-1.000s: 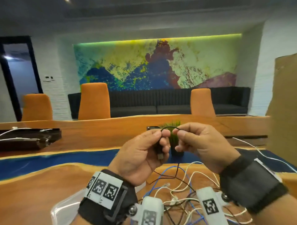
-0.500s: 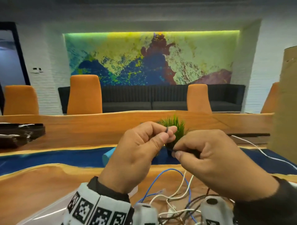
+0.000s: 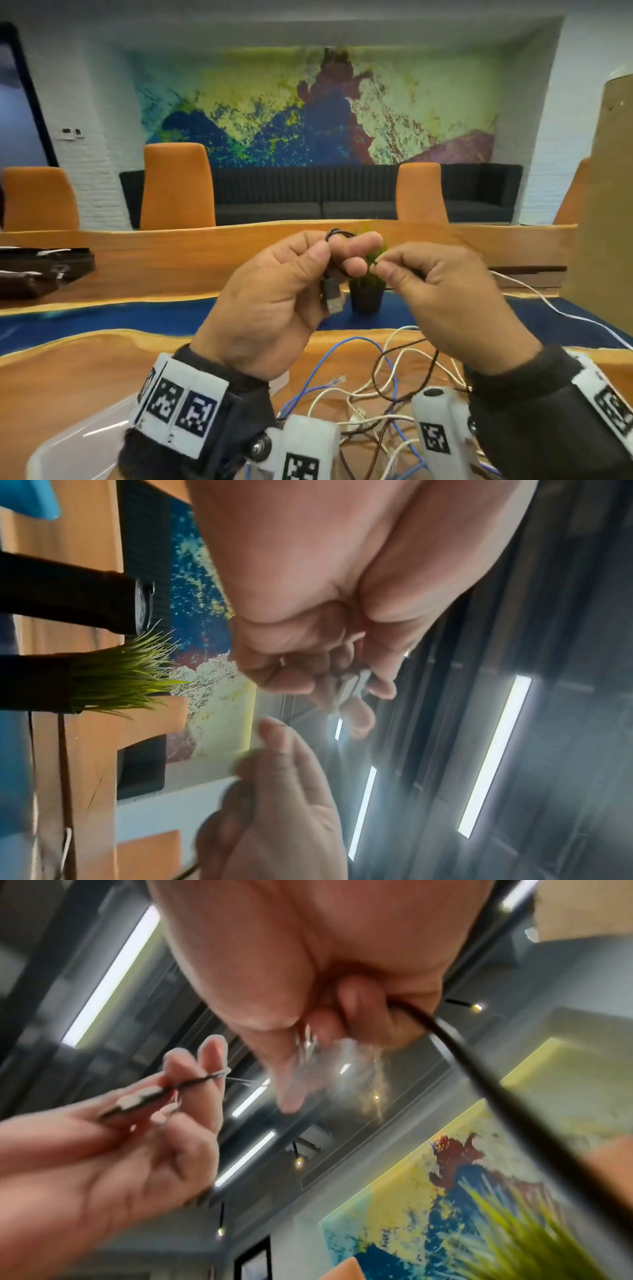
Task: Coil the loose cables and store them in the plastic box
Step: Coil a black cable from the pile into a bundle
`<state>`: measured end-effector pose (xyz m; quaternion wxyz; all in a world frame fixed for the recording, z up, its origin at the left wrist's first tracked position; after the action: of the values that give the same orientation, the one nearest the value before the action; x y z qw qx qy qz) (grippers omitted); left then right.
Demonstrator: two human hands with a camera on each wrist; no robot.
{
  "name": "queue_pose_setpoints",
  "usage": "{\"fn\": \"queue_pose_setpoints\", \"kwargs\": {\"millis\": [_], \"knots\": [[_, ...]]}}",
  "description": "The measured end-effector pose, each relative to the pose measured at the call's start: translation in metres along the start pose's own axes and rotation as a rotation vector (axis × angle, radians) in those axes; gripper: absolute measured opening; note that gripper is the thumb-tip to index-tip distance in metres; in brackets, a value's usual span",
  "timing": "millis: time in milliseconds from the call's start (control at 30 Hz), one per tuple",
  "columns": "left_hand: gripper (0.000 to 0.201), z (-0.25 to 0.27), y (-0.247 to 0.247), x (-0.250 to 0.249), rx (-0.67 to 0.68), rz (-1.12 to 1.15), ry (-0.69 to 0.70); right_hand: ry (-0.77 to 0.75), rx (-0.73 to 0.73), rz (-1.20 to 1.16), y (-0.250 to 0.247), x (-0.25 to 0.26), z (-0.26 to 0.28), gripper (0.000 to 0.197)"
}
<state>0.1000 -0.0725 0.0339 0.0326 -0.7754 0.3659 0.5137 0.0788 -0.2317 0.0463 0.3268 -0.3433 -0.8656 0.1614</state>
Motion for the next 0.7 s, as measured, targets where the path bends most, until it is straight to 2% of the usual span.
{"fn": "queue_pose_setpoints", "kwargs": {"millis": [33, 67, 100, 133, 167, 233, 333, 400, 467, 533, 567, 633, 700], "knots": [[0.017, -0.002, -0.005, -0.003, -0.035, -0.039, 0.054, -0.012, 0.153, 0.037, 0.012, 0.004, 0.004, 0.012], [0.014, -0.003, -0.01, -0.006, -0.051, -0.192, 0.12, -0.041, 0.29, 0.079, 0.021, 0.011, 0.008, 0.014], [0.013, -0.002, -0.012, -0.009, -0.045, -0.43, 0.185, -0.091, 0.377, 0.125, 0.027, 0.02, 0.012, 0.018], [0.014, -0.002, -0.012, -0.009, -0.01, -0.651, 0.221, -0.151, 0.403, 0.156, 0.026, 0.03, 0.014, 0.021], [0.014, -0.001, -0.011, -0.007, 0.03, -0.812, 0.229, -0.209, 0.371, 0.158, 0.021, 0.04, 0.013, 0.022], [0.014, 0.001, -0.009, -0.004, 0.067, -0.886, 0.19, -0.283, 0.183, 0.102, 0.002, 0.049, 0.008, 0.017], [0.018, 0.003, -0.004, 0.002, 0.127, -0.748, 0.064, -0.258, -0.113, 0.049, -0.02, 0.034, 0.002, 0.011], [0.02, 0.006, 0.002, 0.007, 0.162, -0.535, -0.02, -0.166, -0.206, 0.024, -0.019, 0.014, 0.001, 0.013], [0.02, 0.005, 0.006, 0.007, 0.132, -0.267, -0.056, -0.073, -0.099, 0.034, -0.004, 0.001, 0.001, 0.017], [0.018, 0.002, 0.002, 0.001, 0.054, -0.15, 0.019, -0.022, 0.154, 0.103, 0.017, 0.001, 0.004, 0.016], [0.018, 0.0, -0.004, -0.003, 0.018, -0.226, 0.088, -0.038, 0.269, 0.13, 0.023, 0.007, 0.007, 0.015], [0.02, -0.001, -0.007, -0.008, 0.011, -0.607, 0.221, -0.123, 0.4, 0.136, 0.025, 0.026, 0.013, 0.019], [0.021, 0.0, -0.004, -0.002, 0.08, -0.884, 0.244, -0.197, 0.365, 0.11, 0.013, 0.042, 0.012, 0.018]]}}
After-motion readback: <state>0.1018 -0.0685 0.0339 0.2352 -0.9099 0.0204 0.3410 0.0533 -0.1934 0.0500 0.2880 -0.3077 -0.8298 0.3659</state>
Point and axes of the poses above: each hand's wrist, its own z-axis away from the middle knuckle, its own y-axis out of the palm, x = y × z, the point moved 6 cm from there along -z, towards the middle knuckle, and after that the axes turned 1 degree about -x, right-handed, at the moved point
